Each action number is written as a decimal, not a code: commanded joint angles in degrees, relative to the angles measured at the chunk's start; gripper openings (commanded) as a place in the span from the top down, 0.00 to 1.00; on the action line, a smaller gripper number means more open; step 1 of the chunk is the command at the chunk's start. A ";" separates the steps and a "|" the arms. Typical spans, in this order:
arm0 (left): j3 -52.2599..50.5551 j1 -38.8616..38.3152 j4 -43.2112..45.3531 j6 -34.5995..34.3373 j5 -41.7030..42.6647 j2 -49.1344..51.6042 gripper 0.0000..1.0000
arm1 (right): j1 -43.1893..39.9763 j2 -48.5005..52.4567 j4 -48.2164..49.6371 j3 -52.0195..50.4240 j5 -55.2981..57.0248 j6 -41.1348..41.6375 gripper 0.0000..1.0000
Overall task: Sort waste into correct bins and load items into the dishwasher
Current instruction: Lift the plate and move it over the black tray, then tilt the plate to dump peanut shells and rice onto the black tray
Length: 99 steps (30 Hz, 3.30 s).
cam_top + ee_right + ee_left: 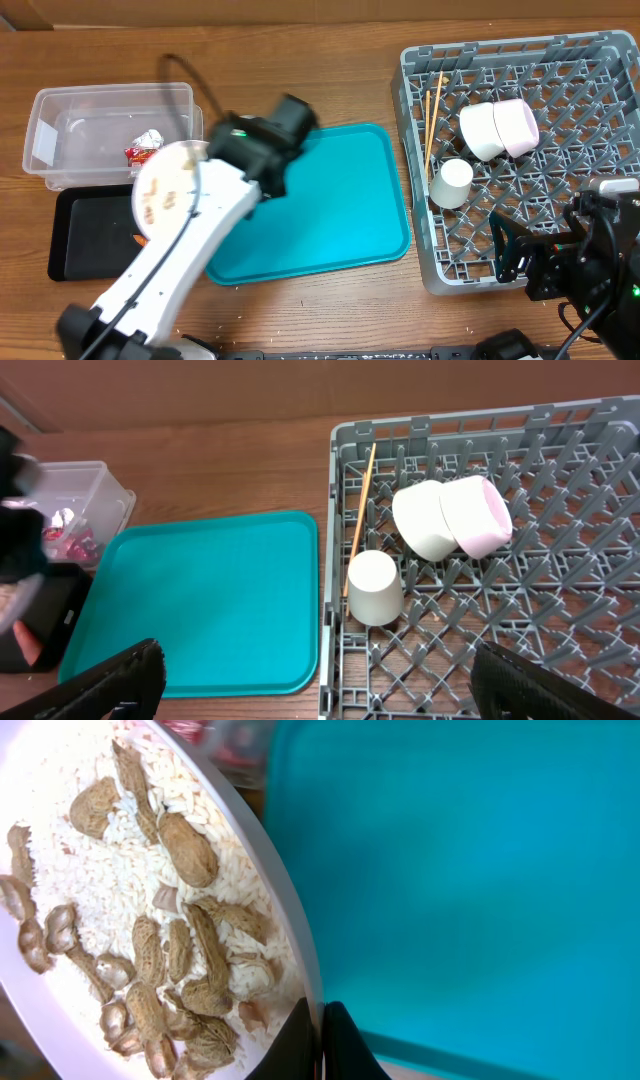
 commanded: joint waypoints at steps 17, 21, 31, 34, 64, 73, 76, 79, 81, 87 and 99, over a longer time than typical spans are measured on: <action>-15.06 28.61 25.40 4.48 13.09 -5.88 0.96 | -0.13 -0.22 0.31 -0.02 0.39 -0.22 0.00; -15.08 32.74 27.82 6.71 18.88 -7.21 0.95 | -0.13 -0.22 0.31 -0.02 0.39 -0.22 0.00; -17.05 40.52 34.40 15.17 31.67 -8.98 0.96 | -0.13 -0.22 0.31 -0.02 0.37 -0.22 0.00; -19.04 42.10 36.76 15.10 34.99 -8.98 0.96 | -0.13 -0.22 0.31 -0.02 0.37 -0.22 0.00; -35.80 59.71 46.47 17.49 54.58 -30.14 0.95 | -0.13 -0.22 0.31 -0.02 0.39 -0.22 0.00; -36.09 71.17 45.31 24.06 73.13 -30.29 0.96 | -0.13 -0.22 0.31 -0.02 0.39 -0.22 0.00; -36.09 75.19 43.01 26.93 81.02 -30.32 0.96 | -0.13 -0.22 0.31 -0.02 0.39 -0.22 0.00; -36.09 79.93 40.30 30.58 85.33 -30.36 0.96 | -0.13 -0.22 0.31 -0.02 0.37 -0.22 0.00; -36.09 83.01 38.93 33.27 87.27 -30.32 0.96 | -0.13 -0.22 0.31 -0.02 0.39 -0.22 0.00; -36.09 88.54 36.63 39.39 97.04 -30.29 0.96 | -0.13 -0.22 0.31 -0.02 0.39 -0.22 0.00; -36.09 84.89 36.48 38.64 103.95 -30.29 0.96 | -0.13 -0.22 0.31 -0.02 0.37 -0.22 0.00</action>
